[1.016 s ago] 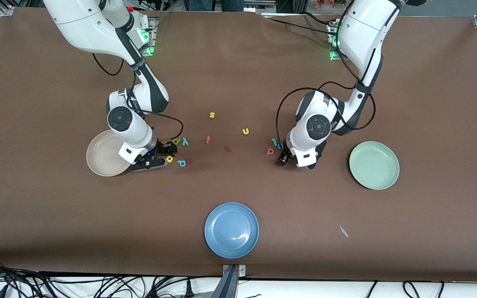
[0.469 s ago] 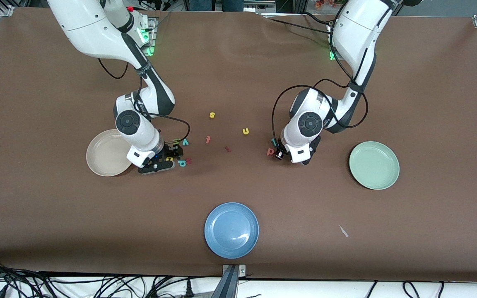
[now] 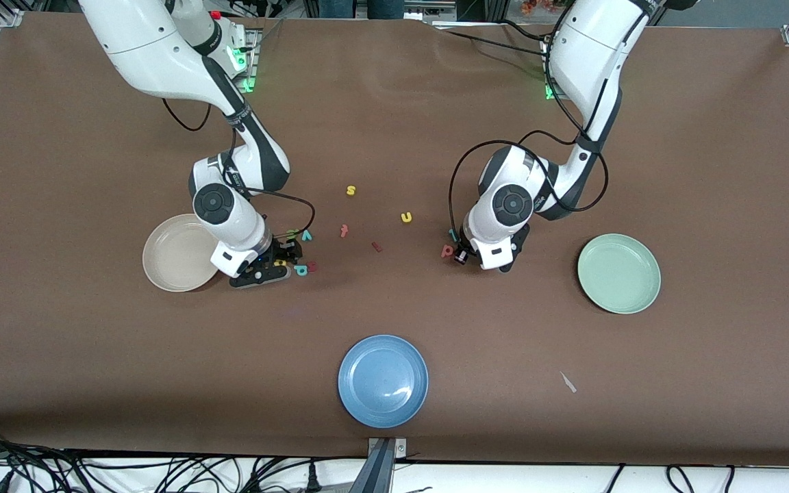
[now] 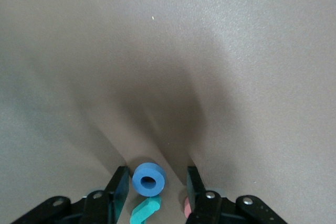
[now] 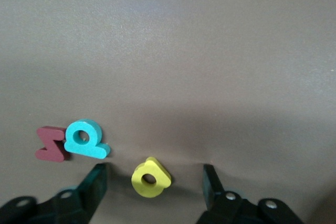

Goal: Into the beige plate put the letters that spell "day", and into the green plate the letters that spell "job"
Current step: 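Grasp the yellow a with the right gripper while the left grasps blue o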

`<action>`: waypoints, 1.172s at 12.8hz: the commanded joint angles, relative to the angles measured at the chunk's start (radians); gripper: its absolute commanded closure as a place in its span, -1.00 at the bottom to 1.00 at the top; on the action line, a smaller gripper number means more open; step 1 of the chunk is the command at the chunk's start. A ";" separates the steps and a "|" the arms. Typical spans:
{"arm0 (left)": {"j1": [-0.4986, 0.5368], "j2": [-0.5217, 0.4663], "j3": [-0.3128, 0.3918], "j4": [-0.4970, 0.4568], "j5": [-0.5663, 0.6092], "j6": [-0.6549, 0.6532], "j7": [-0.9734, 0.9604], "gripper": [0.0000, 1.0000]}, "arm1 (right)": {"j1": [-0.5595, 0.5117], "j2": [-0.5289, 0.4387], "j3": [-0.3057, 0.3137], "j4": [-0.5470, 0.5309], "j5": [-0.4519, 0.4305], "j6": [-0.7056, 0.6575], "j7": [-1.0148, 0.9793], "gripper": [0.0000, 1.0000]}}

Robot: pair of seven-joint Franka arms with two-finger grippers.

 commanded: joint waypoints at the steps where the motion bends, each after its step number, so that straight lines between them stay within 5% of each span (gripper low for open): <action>1: -0.013 0.003 0.010 -0.020 -0.029 -0.014 -0.010 0.00 | -0.002 0.011 0.000 0.007 -0.017 0.007 -0.006 -0.41; 3: -0.010 0.001 0.010 -0.020 -0.029 -0.014 -0.011 0.13 | -0.002 0.011 0.002 0.006 -0.015 0.007 -0.007 -0.14; 12: 0.001 -0.030 0.010 -0.005 -0.022 -0.109 0.063 0.83 | -0.002 0.011 0.002 0.004 -0.017 0.006 -0.019 0.50; 15: 0.069 -0.114 0.010 -0.002 -0.025 -0.152 0.103 0.83 | -0.002 0.009 0.000 0.004 -0.015 0.004 -0.027 0.69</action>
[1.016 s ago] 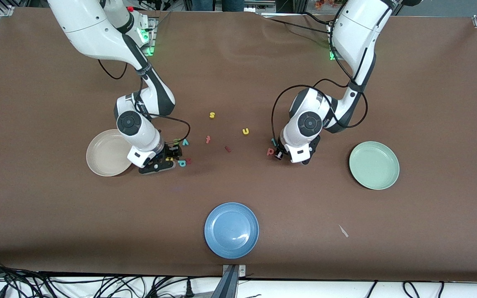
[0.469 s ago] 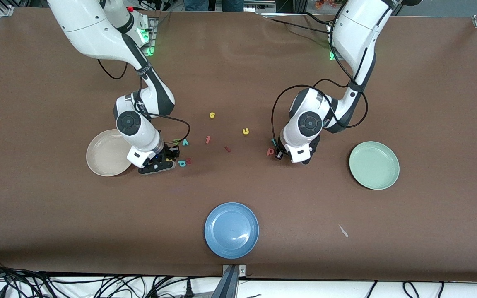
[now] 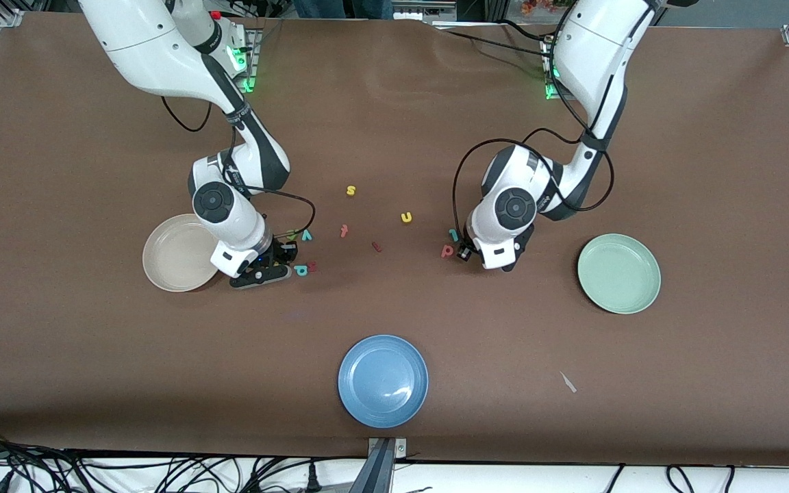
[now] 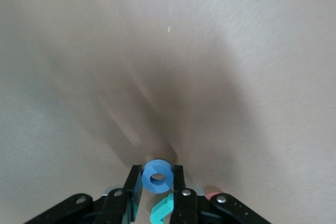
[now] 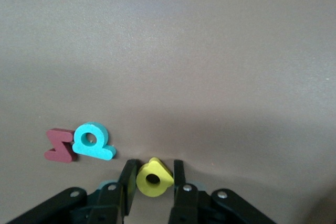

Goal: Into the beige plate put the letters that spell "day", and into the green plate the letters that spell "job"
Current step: 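Grasp the yellow a with the right gripper while the left grasps blue o, then drop the yellow a on the beige plate while the left drops blue o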

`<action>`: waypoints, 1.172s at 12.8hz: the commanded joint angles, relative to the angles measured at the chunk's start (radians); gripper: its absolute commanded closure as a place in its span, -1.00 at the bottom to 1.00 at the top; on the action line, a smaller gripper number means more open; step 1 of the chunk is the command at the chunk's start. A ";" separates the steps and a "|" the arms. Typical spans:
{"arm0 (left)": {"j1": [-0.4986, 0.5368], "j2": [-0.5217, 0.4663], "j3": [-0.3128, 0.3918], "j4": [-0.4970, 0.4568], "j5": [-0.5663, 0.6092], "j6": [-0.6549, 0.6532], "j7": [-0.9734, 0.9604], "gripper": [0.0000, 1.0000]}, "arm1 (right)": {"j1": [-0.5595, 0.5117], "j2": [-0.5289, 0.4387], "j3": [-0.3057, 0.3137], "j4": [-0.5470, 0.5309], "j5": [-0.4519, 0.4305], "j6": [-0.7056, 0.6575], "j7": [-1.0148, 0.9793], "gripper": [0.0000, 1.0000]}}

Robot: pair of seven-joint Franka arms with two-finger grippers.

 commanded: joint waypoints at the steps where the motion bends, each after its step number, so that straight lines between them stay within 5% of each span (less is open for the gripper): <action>1: 0.091 -0.122 0.000 -0.012 -0.028 -0.104 0.112 0.83 | -0.002 0.016 -0.002 0.000 -0.010 0.002 -0.019 0.69; 7: 0.385 -0.235 0.012 -0.010 0.050 -0.412 0.642 0.83 | -0.010 -0.102 -0.037 0.003 0.000 -0.180 -0.122 0.69; 11: 0.543 -0.195 0.009 -0.010 0.147 -0.358 0.917 0.81 | -0.025 -0.125 -0.106 -0.004 0.002 -0.183 -0.309 0.69; 15: 0.568 -0.076 0.009 -0.015 0.149 -0.261 0.946 0.74 | -0.086 -0.213 -0.137 -0.050 0.002 -0.255 -0.476 0.69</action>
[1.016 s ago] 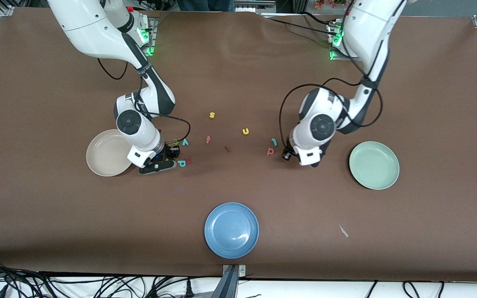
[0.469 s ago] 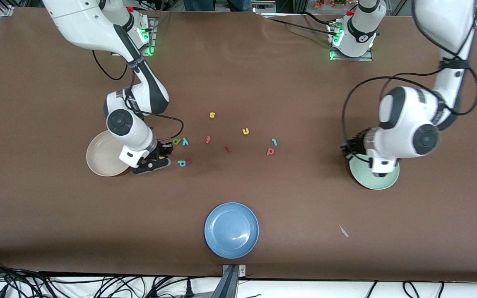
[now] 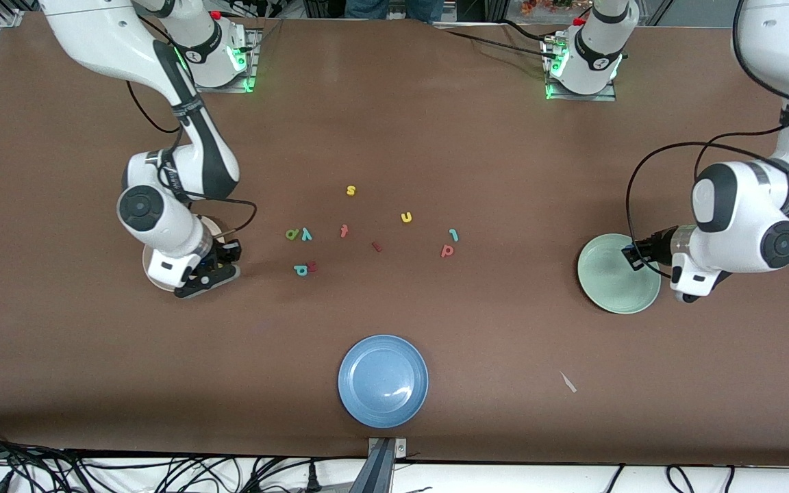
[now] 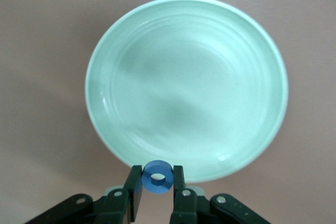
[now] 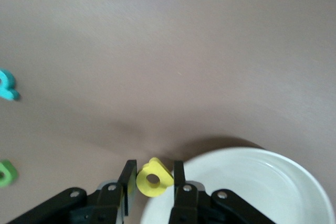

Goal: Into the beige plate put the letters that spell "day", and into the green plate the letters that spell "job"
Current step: 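Drop the yellow a on the beige plate while the left drops blue o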

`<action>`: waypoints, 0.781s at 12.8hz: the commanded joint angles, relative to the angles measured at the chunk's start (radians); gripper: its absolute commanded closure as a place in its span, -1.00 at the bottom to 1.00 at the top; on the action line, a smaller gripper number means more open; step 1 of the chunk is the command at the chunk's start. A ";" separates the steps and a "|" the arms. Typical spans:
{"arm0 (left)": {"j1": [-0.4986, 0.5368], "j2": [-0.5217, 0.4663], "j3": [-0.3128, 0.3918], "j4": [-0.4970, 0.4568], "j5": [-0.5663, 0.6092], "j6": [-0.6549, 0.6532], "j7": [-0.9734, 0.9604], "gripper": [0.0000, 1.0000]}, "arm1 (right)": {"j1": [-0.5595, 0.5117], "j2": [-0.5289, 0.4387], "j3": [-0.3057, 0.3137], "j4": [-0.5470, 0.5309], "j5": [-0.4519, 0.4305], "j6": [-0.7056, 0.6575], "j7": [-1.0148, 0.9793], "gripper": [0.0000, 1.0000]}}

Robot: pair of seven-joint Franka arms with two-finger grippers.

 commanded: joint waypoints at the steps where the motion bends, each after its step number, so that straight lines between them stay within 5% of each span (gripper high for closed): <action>1: 0.007 0.063 -0.012 0.008 0.024 0.046 0.017 0.66 | -0.053 -0.103 -0.003 -0.062 0.000 -0.085 -0.110 0.69; 2: 0.013 0.062 -0.013 0.008 0.022 0.046 0.018 0.34 | -0.071 -0.119 -0.006 -0.078 -0.003 -0.099 -0.138 0.69; 3: 0.015 0.060 -0.013 0.009 0.022 0.046 0.020 -0.21 | -0.094 -0.134 -0.008 -0.098 -0.006 -0.096 -0.167 0.69; 4: 0.016 0.057 -0.013 0.015 0.021 0.046 0.020 -0.99 | -0.110 -0.148 -0.008 -0.112 -0.012 -0.093 -0.182 0.68; 8: -0.011 0.004 -0.027 0.054 -0.019 0.000 -0.072 -1.00 | -0.131 -0.148 -0.009 -0.150 -0.013 -0.044 -0.204 0.51; 10: -0.027 -0.027 -0.117 0.055 -0.018 -0.031 -0.155 -1.00 | -0.133 -0.148 -0.009 -0.150 -0.012 -0.042 -0.202 -0.20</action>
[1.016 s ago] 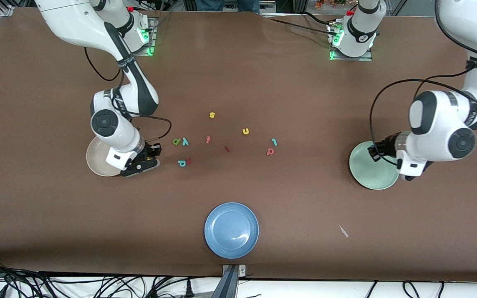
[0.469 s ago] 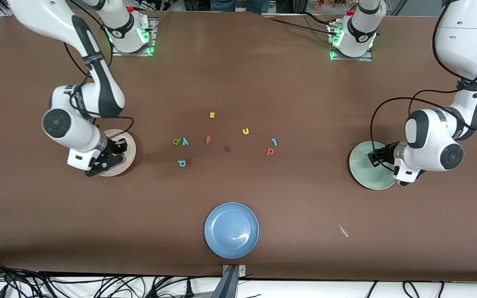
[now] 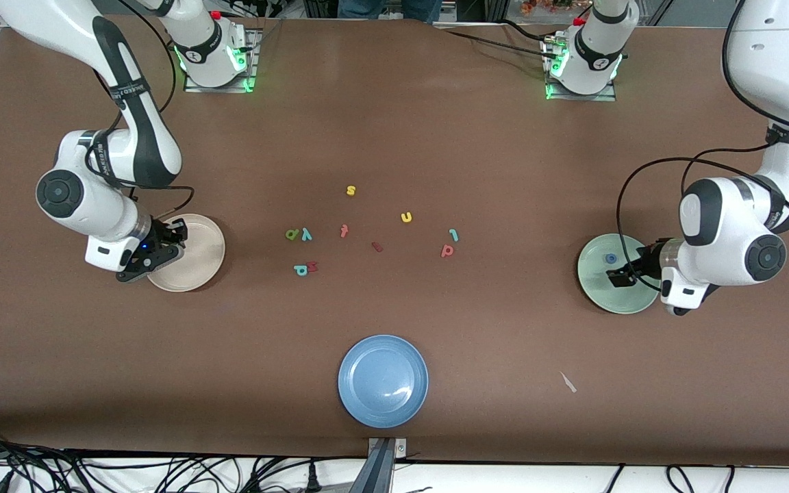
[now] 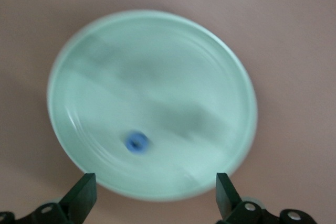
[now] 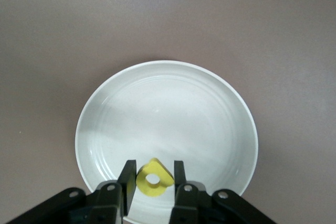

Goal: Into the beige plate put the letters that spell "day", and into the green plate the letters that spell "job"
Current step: 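Move the right gripper back to the letters while the left gripper follows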

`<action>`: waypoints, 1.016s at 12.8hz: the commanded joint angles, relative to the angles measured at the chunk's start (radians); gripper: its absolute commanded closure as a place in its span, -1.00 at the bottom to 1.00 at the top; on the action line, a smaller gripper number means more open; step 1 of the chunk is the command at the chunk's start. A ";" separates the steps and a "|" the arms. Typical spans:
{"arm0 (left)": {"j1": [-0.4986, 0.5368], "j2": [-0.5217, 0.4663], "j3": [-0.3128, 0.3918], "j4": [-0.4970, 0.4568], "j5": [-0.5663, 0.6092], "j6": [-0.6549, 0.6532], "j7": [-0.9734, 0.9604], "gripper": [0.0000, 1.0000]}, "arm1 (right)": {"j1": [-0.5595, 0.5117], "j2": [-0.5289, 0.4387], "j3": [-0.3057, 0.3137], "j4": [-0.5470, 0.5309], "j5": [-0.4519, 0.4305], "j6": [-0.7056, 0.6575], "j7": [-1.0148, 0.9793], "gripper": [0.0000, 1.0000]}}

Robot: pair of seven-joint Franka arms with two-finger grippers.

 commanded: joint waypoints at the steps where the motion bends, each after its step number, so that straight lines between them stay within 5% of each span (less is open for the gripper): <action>1: -0.026 -0.052 -0.110 -0.010 -0.013 -0.032 -0.124 -1.00 | -0.007 -0.028 0.007 -0.033 -0.012 0.016 -0.001 -0.46; 5: -0.026 -0.072 -0.271 -0.024 -0.014 -0.022 -0.336 -1.00 | -0.007 -0.028 0.016 -0.031 0.000 0.010 0.030 -0.51; 8: -0.029 -0.069 -0.380 -0.094 -0.004 0.118 -0.447 -1.00 | -0.007 -0.019 0.113 -0.012 0.001 0.010 0.203 -0.51; 13: -0.145 -0.005 -0.398 -0.218 0.051 0.362 -0.559 -0.99 | 0.006 0.059 0.263 0.062 -0.007 0.045 0.482 -0.51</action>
